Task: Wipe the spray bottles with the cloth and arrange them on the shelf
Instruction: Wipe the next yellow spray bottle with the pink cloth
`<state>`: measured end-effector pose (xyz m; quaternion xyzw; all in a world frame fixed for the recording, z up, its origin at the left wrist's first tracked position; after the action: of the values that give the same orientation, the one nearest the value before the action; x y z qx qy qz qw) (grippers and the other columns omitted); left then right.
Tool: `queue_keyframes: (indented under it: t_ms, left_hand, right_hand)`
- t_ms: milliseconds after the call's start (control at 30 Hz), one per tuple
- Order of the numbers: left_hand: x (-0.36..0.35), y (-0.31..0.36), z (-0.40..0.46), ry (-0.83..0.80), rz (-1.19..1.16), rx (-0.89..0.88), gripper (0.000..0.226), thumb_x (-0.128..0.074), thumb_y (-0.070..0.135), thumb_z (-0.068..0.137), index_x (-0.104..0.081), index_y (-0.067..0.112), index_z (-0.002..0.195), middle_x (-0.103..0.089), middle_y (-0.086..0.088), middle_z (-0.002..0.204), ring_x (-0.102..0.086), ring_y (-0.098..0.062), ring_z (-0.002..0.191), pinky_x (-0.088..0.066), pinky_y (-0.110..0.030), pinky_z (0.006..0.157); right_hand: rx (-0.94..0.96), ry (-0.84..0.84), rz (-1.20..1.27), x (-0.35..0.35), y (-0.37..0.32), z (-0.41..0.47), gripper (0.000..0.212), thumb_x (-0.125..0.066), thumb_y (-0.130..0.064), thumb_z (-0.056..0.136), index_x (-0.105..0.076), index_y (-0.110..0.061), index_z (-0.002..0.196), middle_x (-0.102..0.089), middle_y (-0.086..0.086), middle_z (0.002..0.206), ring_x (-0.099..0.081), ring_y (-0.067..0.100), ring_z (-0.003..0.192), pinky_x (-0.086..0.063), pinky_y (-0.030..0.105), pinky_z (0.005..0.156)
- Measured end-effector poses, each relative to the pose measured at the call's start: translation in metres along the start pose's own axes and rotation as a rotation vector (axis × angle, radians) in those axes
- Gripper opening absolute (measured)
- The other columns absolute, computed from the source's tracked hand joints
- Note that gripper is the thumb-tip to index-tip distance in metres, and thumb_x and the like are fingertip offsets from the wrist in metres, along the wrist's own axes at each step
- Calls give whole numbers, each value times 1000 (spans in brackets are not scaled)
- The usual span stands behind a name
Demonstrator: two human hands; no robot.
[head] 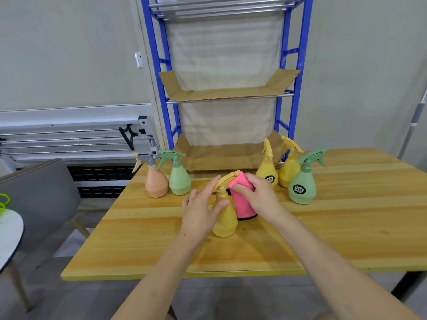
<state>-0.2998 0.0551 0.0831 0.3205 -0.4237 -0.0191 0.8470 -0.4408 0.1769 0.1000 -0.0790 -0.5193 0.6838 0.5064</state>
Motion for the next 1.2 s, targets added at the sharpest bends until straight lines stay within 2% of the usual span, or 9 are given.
queue_keyframes:
  t_ms: [167,333,600,733,833,967,1067,1133,1200]
  left_hand:
    - [1,3,1,55,14,11,58,-56,55,98,-32,53,152,-61,15,105,-49,-10,109,-33,-36,101]
    - [3,3,-1,56,49,-9,56,-54,57,99,-32,55,151,-58,17,102,-46,-9,103,-34,-35,96]
    - [4,3,-1,44,61,6,59,-53,59,98,-31,54,153,-56,15,98,-45,-9,101,-35,-36,95]
    - [7,3,0,19,-6,17,54,-52,51,101,-34,54,152,-59,15,98,-49,-11,105,-37,-39,100]
    - [9,-1,8,-28,-91,18,41,-50,51,102,-48,54,144,-67,16,102,-54,-13,108,-41,-47,103]
    - [16,6,19,-39,-163,-2,27,-66,49,93,-68,46,119,-73,22,99,-64,-9,100,-53,-43,92]
    - [15,9,24,-75,-163,23,13,-72,41,92,-75,39,105,-72,19,84,-64,-7,87,-54,-36,81]
    - [16,8,25,-89,-165,27,10,-72,40,92,-78,36,99,-73,15,80,-66,-11,82,-55,-38,77]
    - [16,8,26,-94,-153,30,11,-72,42,92,-78,34,96,-73,11,79,-67,-15,81,-56,-41,76]
  right_hand:
    - [190,22,-311,-4,-2,-6,8,-62,-23,102,-67,-20,107,-60,-11,97,-51,11,90,-35,16,76]
    - [179,14,-398,1,12,-18,21,-55,-24,108,-73,-15,112,-69,-7,100,-55,13,89,-42,28,77]
    - [-197,17,-177,8,55,-40,33,-69,-43,96,-62,-29,124,-68,-11,107,-64,10,97,-56,32,77]
    - [-175,71,-15,8,37,-48,24,-78,-42,90,-68,-30,108,-71,-15,104,-65,3,98,-55,28,78]
    - [-154,138,72,3,31,-58,15,-74,-42,93,-74,-28,99,-75,-9,92,-68,13,89,-56,42,77]
    - [-173,232,224,-6,28,-64,14,-70,-36,98,-75,-24,91,-71,2,80,-63,27,78,-46,38,67]
    - [-183,156,281,-23,14,-63,15,-65,-34,102,-76,-38,111,-76,-8,92,-65,13,84,-48,27,69]
    - [-197,14,329,-43,3,-65,34,-57,-42,106,-61,-42,139,-72,-17,118,-64,0,104,-49,12,77]
    - [-224,-33,401,-55,4,-69,43,-47,-48,108,-53,-39,150,-65,-18,133,-62,-1,117,-49,12,85]
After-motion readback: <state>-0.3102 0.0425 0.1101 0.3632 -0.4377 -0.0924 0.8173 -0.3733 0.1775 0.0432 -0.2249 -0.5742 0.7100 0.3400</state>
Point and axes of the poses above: each hand's wrist, its own z-axis towards the middle knuckle, its own x-axis out of the back of the hand, y = z × x, the point moved 9 cm from there along z, towards the middle knuckle
